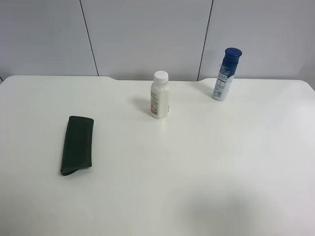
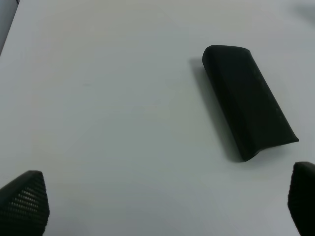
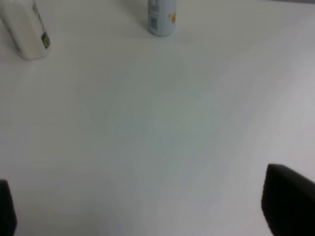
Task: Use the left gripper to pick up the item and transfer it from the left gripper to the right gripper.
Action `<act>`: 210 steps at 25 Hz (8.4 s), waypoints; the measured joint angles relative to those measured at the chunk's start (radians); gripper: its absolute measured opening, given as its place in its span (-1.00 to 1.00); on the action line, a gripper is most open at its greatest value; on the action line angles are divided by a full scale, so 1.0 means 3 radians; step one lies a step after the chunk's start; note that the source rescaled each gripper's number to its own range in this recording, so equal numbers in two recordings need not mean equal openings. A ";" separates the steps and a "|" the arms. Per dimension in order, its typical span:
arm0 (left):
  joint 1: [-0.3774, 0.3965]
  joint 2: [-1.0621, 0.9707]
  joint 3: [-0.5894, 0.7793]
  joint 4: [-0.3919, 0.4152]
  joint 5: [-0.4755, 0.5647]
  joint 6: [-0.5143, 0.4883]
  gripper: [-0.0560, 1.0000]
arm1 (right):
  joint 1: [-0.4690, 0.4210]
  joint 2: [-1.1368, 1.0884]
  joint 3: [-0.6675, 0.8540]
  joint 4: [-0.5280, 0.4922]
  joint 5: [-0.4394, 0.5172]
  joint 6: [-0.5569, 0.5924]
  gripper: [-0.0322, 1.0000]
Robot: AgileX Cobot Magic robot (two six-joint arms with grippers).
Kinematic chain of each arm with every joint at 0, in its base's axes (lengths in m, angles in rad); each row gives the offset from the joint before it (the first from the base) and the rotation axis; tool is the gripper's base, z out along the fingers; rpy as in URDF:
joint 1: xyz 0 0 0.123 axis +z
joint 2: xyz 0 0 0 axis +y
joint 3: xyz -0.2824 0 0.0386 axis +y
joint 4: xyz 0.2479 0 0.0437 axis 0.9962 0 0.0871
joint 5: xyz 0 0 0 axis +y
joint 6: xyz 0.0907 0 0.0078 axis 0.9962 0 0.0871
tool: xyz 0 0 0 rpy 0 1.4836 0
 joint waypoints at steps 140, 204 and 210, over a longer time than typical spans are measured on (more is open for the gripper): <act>-0.1205 0.5274 -0.1642 -0.0573 -0.0873 -0.1022 -0.62 | 0.0000 0.0000 0.0000 0.0000 0.0000 0.0000 1.00; -0.2441 0.4854 -0.1967 -0.1358 -0.0277 0.2498 -0.82 | 0.0000 0.0443 -0.0164 0.0506 0.0040 0.0011 1.00; -0.2441 0.4854 -0.1967 -0.1358 -0.0278 0.2621 -0.82 | 0.0000 0.1390 -0.0620 0.1133 0.0051 -0.0010 1.00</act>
